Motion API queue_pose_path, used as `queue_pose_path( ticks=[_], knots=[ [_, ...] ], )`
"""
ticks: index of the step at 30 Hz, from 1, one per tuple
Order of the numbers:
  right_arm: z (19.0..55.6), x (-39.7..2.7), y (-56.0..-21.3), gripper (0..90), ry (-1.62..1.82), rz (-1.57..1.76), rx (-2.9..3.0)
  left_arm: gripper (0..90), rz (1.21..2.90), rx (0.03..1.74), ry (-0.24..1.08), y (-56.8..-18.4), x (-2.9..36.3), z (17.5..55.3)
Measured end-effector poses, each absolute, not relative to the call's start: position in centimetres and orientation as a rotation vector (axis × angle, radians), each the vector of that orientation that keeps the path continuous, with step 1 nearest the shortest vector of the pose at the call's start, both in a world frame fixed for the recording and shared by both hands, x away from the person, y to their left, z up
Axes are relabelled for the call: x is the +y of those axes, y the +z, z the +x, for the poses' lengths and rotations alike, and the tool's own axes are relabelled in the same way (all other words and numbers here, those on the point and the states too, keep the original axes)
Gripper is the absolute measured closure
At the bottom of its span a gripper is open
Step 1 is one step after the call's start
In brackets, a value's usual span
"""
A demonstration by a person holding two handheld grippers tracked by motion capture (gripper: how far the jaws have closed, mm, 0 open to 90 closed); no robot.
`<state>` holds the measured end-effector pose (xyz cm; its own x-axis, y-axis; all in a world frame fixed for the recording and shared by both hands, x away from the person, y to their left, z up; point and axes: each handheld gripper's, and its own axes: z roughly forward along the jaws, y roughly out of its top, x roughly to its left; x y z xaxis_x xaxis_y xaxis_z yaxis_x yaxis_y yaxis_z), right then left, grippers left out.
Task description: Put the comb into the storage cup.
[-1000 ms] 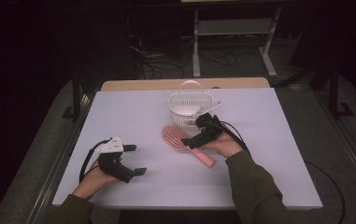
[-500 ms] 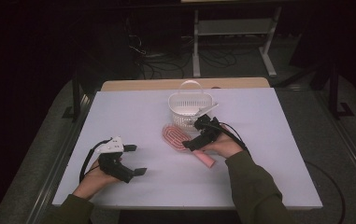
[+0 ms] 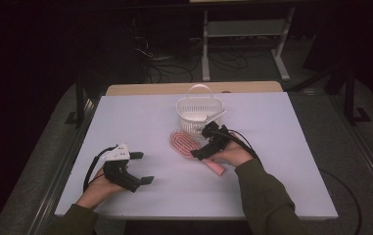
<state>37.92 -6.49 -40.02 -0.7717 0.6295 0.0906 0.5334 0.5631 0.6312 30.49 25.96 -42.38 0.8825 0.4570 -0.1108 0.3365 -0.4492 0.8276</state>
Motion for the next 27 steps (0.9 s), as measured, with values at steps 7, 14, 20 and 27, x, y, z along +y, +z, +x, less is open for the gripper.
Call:
queue_pose_path(
  ticks=[7,14,20,27],
  knots=[
    [37.99,-6.38,-40.23,8.4,0.969,1.019,2.672,0.0,2.084,0.568,0.155,-42.42,25.88,30.46],
    [37.97,-6.22,-40.45,13.0,0.937,1.012,2.691,0.0,2.083,0.568,0.155,-42.41,25.90,30.45],
    [37.95,-6.05,-40.68,17.7,0.903,1.012,2.703,0.0,2.083,0.568,0.156,-42.42,25.90,30.46],
    [38.01,-6.04,-40.97,23.9,0.879,1.036,2.725,0.0,2.083,0.569,0.157,-42.41,25.91,30.46]
  ],
)
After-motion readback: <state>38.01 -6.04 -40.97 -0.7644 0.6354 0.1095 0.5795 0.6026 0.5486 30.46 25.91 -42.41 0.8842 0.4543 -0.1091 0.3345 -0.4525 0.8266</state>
